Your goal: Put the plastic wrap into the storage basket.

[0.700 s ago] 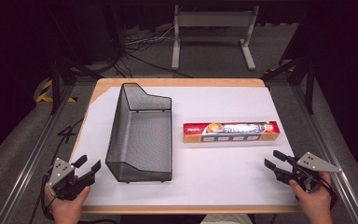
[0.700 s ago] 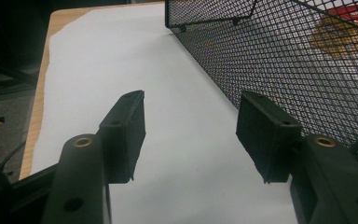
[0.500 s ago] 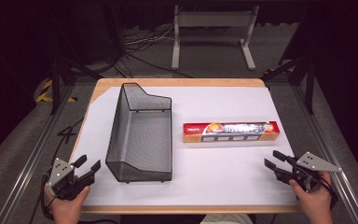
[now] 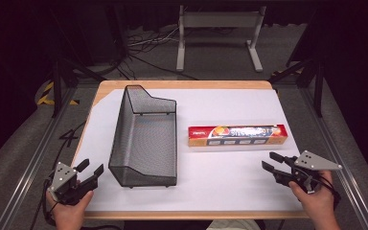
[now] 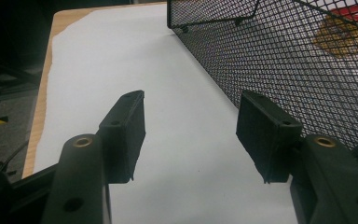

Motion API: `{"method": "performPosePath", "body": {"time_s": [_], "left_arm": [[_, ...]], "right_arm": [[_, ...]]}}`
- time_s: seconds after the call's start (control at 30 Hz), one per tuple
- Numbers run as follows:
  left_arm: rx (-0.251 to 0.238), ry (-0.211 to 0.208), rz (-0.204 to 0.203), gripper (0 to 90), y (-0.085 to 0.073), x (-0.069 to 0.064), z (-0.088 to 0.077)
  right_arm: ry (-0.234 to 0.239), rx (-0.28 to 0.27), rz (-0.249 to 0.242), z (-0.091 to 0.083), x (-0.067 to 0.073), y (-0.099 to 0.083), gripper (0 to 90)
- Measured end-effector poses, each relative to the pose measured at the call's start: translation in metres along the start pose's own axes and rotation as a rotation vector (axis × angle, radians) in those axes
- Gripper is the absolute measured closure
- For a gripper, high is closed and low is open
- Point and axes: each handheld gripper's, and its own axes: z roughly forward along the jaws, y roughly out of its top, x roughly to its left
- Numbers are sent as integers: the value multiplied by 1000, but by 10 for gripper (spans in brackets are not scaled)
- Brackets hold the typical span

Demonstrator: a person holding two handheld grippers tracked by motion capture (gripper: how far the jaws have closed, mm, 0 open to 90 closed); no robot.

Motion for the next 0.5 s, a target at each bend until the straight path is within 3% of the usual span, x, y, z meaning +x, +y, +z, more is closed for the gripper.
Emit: {"method": "performPosePath", "body": {"time_s": [0.33, 0.5], "left_arm": [[-3, -4, 3, 427, 0, 0, 0], [-2, -5, 5, 425, 0, 0, 0]], "right_arm": [[106, 27, -37, 21, 33, 27, 505], [136, 26, -53, 28, 43, 36, 505]]}}
